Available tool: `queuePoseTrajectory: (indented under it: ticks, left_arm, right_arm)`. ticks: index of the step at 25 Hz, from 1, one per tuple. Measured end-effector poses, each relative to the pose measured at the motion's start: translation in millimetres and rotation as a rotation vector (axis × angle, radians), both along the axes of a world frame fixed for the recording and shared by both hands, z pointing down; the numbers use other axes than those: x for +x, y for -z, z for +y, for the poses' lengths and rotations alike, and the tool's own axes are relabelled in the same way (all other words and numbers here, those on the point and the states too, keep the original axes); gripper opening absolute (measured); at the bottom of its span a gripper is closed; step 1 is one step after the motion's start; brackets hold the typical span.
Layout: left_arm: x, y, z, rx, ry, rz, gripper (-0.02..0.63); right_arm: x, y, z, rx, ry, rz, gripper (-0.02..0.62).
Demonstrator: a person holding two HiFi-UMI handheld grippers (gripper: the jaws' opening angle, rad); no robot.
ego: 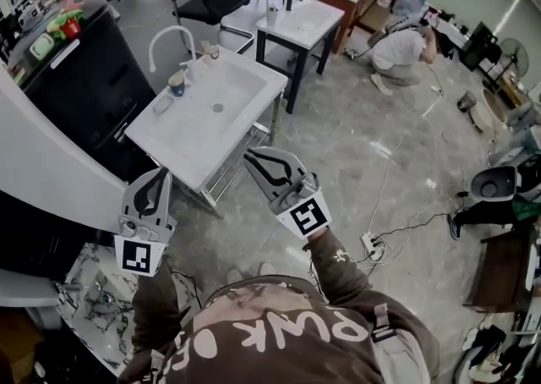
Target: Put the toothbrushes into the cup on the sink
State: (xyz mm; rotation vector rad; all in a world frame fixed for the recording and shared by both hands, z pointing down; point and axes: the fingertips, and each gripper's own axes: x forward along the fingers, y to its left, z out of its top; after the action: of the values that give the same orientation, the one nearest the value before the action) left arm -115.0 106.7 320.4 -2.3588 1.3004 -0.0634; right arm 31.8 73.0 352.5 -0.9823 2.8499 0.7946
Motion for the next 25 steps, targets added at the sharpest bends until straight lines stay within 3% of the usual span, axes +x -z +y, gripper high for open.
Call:
queuePoseTrajectory:
  ticks: [3,8,12,17,22,25]
  left_arm:
    - [-7.6,2.0,4.8,0.002,-0.012,0.004,0.009]
    - [-17.3,5.7,9.5,0.010,-0.014,0.006,0.009]
    - [-21.8,6.4,11.1,0.017,-0.014,0.004,0.009]
    - [-27.1,7.7,13.0,0.027,-0.014,0.005,0.009]
    - [-30.1,6.9,13.2,0.019,-0.005,0.007,0.009]
    - [-30.7,8.3,13.6,0.023,-0.005,0.005,0.009]
  right_arm:
    - [-8.3,-1.8,6.0,-0.004,-0.014,0.005,0.015]
    - [-16.1,9.0,12.3,0.001,-0.018,-0.085,0.012]
    - [-17.5,6.5,11.3,-0.006,-0.034,-0.050,0.011]
    - [-20.5,19.5,13.4,0.012,-0.025,-0.136,0.009]
    - [-22.1,11.9,12.7,0.002,-0.038,-0.065,0.009]
    - [-24.1,19.1,14.5,0.012,-0.027,-0.105,0.009]
